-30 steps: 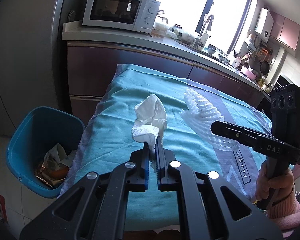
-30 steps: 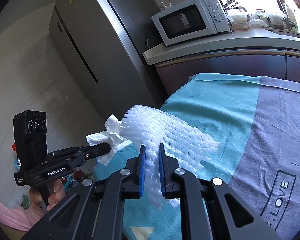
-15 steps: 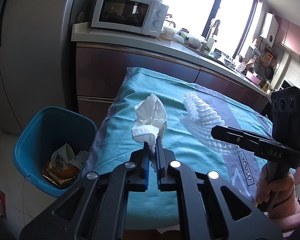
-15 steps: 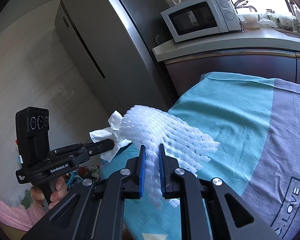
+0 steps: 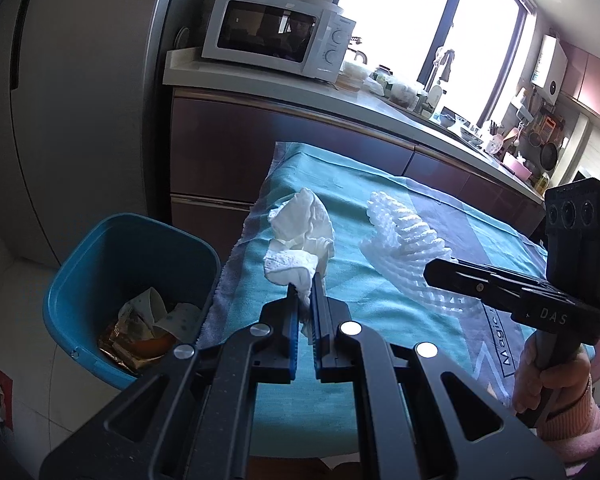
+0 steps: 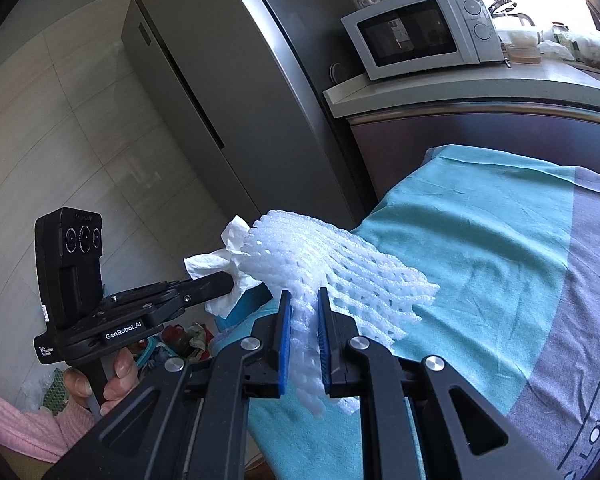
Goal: Collect trash
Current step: 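Lift the tissue and foam net and carry both toward the teal bin, then hold the tissue and foam net above the teal bin with both tools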
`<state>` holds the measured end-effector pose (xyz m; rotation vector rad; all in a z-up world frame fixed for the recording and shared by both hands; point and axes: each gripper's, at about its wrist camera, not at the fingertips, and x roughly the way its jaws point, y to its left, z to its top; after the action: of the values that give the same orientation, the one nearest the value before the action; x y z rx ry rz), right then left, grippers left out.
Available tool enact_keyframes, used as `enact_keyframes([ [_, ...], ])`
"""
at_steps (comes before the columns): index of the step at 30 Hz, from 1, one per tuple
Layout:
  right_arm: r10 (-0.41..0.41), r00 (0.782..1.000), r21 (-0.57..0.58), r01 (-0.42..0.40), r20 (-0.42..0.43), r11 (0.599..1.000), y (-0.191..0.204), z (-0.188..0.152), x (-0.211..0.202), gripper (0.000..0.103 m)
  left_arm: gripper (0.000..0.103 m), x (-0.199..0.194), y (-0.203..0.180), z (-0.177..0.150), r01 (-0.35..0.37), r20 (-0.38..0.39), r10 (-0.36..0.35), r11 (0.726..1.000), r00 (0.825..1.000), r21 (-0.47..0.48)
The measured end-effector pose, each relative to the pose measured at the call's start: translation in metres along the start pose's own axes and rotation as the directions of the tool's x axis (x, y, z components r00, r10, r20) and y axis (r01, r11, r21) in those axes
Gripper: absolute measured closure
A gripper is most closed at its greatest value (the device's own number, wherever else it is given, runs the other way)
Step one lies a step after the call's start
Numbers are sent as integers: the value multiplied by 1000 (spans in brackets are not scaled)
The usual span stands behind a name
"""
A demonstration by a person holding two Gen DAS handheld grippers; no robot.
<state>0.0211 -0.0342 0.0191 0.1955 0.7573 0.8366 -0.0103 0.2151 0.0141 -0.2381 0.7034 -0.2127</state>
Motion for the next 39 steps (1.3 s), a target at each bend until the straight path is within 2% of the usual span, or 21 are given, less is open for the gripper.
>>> enact_keyframes([
  [39, 75, 993, -81, -82, -86, 993, 38, 16, 58, 92, 97, -20, 60, -1, -112, 33, 115, 989, 993, -101],
])
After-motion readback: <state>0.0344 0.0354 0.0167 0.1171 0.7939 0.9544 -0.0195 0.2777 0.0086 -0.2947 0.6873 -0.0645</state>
